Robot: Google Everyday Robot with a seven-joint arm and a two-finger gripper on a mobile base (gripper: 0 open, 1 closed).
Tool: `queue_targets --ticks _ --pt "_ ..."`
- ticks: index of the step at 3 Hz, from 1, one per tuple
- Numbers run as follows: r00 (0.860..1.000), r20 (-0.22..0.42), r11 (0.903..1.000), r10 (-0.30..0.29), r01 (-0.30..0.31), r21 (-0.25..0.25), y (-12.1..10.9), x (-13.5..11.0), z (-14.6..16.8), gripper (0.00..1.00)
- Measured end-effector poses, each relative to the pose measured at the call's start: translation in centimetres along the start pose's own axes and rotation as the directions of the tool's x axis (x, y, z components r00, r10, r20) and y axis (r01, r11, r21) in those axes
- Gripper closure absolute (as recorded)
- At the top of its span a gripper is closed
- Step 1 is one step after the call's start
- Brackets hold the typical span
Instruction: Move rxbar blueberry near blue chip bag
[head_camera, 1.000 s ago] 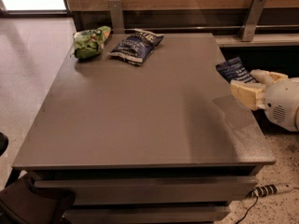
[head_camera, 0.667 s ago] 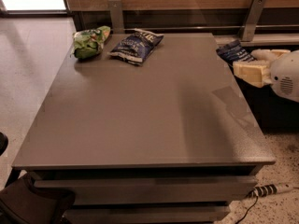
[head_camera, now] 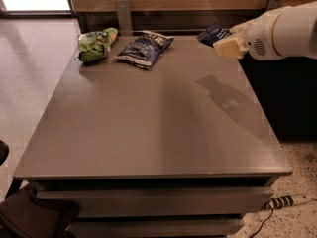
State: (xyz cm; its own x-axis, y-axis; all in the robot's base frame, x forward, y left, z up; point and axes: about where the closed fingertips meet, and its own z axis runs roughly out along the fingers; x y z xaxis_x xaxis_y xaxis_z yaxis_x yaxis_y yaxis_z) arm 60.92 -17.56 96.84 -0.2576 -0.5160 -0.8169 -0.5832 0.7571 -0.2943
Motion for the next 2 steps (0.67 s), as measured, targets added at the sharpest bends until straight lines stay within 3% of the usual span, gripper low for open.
queue_targets --ticks 1,2 --pt "0.996 -0.011 0.996 -0.086 0.087 0.021 4.04 -1.97 7.8 1.0" --pt "0.996 -0.011 0.996 -0.086 0.087 0.021 4.04 -1.97 7.8 1.0"
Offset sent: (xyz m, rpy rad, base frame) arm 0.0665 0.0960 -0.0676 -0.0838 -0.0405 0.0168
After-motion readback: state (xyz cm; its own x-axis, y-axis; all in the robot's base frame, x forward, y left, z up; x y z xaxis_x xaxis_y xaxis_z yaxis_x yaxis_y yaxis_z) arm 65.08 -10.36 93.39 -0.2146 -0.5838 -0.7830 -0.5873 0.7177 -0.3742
